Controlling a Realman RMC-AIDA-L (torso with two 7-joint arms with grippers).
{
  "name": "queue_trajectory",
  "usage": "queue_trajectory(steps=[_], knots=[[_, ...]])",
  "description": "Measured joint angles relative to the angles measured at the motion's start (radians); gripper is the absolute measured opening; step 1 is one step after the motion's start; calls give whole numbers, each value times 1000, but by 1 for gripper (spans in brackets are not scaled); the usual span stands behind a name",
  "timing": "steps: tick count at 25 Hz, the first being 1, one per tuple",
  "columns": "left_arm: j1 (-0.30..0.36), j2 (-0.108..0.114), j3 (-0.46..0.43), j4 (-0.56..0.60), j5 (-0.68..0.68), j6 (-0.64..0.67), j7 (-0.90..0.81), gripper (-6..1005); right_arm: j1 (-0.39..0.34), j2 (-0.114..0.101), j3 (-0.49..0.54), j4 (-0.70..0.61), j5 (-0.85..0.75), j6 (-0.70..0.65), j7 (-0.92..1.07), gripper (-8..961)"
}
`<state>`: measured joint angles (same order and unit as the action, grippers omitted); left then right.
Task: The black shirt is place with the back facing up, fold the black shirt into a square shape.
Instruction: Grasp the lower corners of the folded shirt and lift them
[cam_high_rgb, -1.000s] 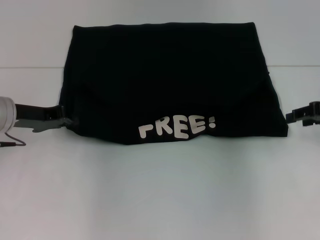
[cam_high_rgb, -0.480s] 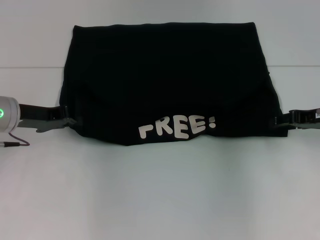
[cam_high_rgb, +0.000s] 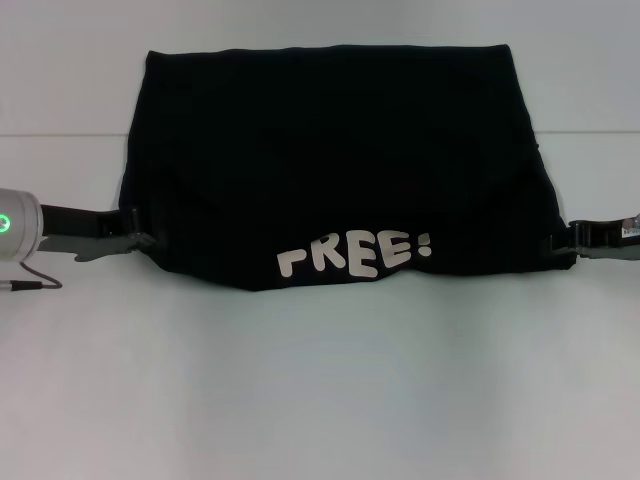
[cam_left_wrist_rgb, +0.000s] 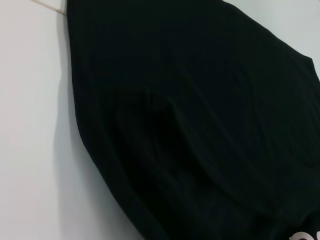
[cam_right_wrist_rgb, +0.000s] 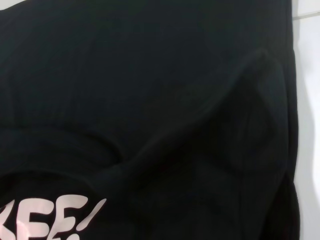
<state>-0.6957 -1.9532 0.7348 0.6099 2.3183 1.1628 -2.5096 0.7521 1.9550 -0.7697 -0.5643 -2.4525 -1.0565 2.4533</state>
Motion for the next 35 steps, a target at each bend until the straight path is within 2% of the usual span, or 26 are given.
queue_trajectory(steps=[6,10,14,20,27,35], knots=[[0,0,0,-1,0,3,0,35,3,-6,-3,4,-3,2,15,161],[-7,4,11,-1,2,28,0,34,-1,-15,0,-4,-3,-24,29,132],[-19,23,35,-3,9,97,3,34,-24,-41,-1,-27,-4,-110,59,103],[-6,46,31,16,13,154,-2,35,-71,-45,2,-96,-5,-163,84,74],[9,45,28,19,60,114,-36,35,-81,-47,1,-109,-5,-170,90,74],[12,43,29,29,63,157,-17,36,-78,-51,2,-111,-23,-226,90,72]])
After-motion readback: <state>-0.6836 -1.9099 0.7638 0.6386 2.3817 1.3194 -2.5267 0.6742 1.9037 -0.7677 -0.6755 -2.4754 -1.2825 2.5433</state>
